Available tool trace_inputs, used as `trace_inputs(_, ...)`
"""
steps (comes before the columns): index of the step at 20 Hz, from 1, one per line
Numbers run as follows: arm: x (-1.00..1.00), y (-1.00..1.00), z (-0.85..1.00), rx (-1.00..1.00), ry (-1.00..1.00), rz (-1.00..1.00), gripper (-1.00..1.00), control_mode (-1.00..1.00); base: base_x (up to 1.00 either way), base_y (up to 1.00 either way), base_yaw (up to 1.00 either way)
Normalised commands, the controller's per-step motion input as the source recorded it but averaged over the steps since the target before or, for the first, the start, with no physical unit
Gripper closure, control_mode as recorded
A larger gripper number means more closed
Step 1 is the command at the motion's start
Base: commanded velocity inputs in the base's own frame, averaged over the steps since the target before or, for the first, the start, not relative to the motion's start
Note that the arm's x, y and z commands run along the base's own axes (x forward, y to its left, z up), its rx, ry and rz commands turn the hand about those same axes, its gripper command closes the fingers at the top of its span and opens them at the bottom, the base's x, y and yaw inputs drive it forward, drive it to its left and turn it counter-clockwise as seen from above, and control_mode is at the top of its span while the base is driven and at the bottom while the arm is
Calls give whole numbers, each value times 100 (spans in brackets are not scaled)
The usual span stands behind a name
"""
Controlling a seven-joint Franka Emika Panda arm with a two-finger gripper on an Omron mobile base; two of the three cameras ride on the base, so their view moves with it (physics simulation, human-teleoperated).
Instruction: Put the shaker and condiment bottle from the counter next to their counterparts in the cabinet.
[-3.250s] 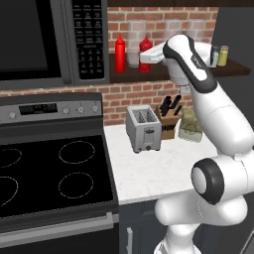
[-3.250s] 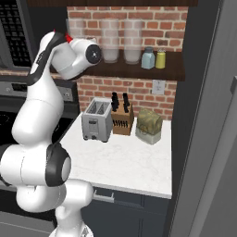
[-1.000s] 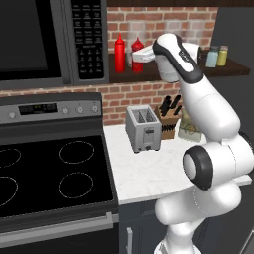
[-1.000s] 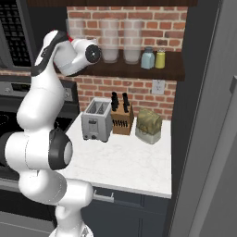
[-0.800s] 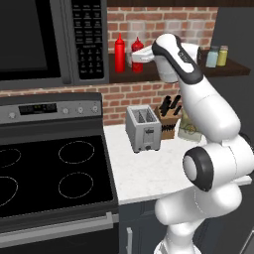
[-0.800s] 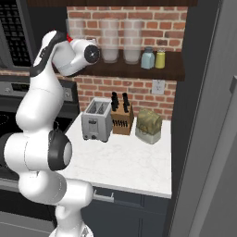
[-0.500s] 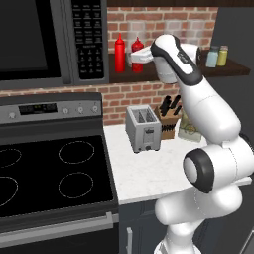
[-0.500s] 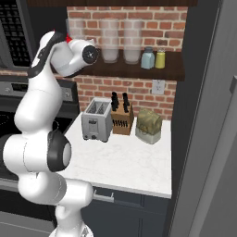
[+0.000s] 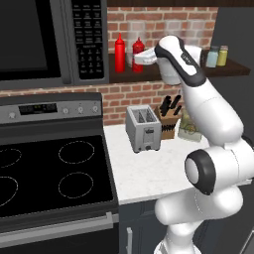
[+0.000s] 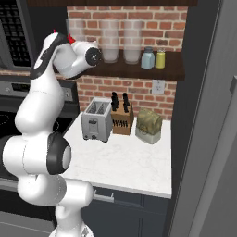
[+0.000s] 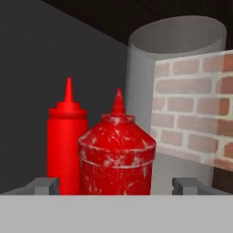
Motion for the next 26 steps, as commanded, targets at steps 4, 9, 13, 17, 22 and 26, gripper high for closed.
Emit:
trace_inputs(4,0,-26,-13,0,0,0,-100,-100,0,0,0)
trace_inputs(9,-16,-15,-21,-1,0,0,-100,-100,0,0,0)
trace_inputs(13,-61,0,-19,-4,0,0,-100,-100,0,0,0)
trace_inputs(17,-71,0,-10,-3,0,0,-100,-100,0,0,0)
trace_inputs(22,-82,0,-18,-1,0,0,-100,-100,0,0,0)
trace_inputs(26,-83,0,-31,0,0,0,-100,-100,0,0,0)
